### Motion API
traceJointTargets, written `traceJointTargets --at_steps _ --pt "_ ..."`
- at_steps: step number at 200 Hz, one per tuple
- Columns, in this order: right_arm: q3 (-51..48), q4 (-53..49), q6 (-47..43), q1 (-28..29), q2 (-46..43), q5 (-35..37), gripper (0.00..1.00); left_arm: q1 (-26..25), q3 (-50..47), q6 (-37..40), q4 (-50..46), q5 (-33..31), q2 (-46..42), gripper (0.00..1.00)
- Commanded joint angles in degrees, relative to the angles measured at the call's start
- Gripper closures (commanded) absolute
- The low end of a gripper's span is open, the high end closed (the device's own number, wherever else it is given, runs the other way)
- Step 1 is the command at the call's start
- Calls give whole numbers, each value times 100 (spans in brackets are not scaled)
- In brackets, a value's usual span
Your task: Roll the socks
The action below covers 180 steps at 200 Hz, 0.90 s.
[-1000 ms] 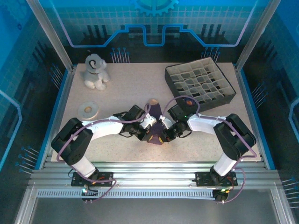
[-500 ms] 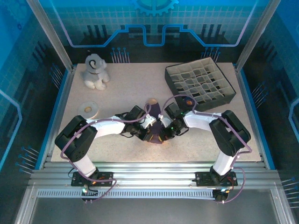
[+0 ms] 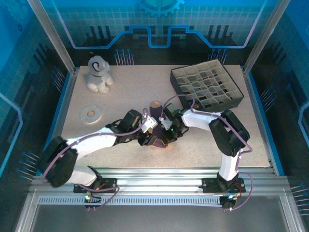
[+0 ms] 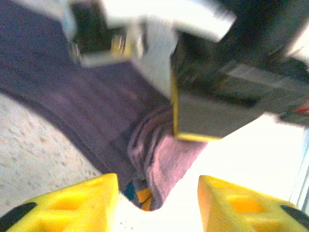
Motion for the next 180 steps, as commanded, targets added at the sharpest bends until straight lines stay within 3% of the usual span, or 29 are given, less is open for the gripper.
traceJointTargets --at_steps 1,18,36,84,114,180 --pt "-227 -331 1 163 660 1202 96 -29 -296 1256 427 280 -773 50" --pt "-162 -382 -35 195 732 1226 96 -85 -569 2372 413 601 -1265 48" --pt "-96 -456 -83 213 812 1263 95 -252 -864 3381 376 337 -1582 47" --pt "-20 -579 -179 213 934 1261 94 -871 -943 4778 354 -610 -1068 54" --pt "67 -659 -232 212 997 1240 93 -1192 -816 5292 669 -1054 -346 54" --pt "122 -736 -281 207 1068 1160 92 -1228 -480 5743 1010 -1336 743 56"
